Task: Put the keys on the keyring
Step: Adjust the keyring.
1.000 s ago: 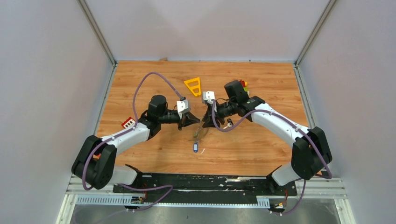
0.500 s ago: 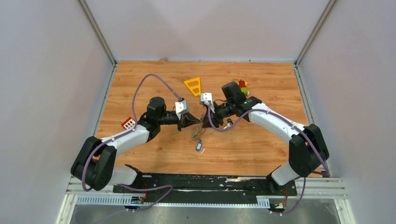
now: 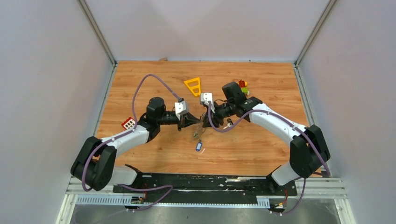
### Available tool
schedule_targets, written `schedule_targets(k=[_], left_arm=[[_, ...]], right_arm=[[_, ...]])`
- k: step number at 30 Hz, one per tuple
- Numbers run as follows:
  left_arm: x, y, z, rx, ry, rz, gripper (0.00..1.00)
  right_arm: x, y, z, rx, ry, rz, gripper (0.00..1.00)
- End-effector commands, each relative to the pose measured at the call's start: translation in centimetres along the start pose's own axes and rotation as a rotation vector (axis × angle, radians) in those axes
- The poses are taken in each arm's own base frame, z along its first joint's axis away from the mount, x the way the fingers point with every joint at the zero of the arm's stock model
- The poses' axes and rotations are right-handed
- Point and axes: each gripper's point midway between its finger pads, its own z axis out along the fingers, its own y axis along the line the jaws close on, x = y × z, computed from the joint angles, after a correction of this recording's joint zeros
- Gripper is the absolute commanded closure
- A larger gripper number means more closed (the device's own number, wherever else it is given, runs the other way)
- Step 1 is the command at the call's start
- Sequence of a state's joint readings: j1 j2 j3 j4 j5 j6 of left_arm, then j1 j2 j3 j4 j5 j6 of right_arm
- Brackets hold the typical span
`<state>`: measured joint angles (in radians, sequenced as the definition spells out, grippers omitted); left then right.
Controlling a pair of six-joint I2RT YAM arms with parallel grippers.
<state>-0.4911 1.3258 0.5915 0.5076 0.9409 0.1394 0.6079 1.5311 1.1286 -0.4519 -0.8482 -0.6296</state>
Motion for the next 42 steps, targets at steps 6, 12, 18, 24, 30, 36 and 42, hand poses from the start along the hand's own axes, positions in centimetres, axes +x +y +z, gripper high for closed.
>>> schedule_targets(k=[6, 12, 18, 24, 30, 36, 42], left_arm=[[-1.5, -0.8, 0.3, 0.049, -0.039, 0.064, 1.00], [-1.8, -0.8, 0.3, 0.050, -0.047, 0.058, 1.00], [-1.8, -1.0, 0.2, 0.052, -0.049, 0.066, 1.00], [-1.9, -1.3, 0.1, 0.062, -0.055, 0.073, 1.00], [-1.8, -1.6, 0.0, 0.070, -0.058, 0.081, 1.00], [-1.6, -1.6, 0.0, 0.071, -0.057, 0.081, 1.00], [-1.4, -1.4, 0.1, 0.062, -0.053, 0.081, 1.00]], right_arm=[[-2.9, -0.2, -1.4, 0.091, -0.034, -0.179, 0.72], [-2.4, 0.5, -0.2, 0.063, -0.002, -0.197, 0.72], [-1.8, 0.4, 0.2, 0.061, 0.021, -0.201, 0.74], [-1.1, -0.2, 0.3, 0.082, 0.049, -0.213, 0.76], [-0.7, -0.6, 0.3, 0.098, 0.063, -0.212, 0.76], [-0.3, -0.6, 0.5, 0.096, 0.074, -0.211, 0.77], [-0.1, -0.1, 0.8, 0.066, 0.069, -0.201, 0.77]])
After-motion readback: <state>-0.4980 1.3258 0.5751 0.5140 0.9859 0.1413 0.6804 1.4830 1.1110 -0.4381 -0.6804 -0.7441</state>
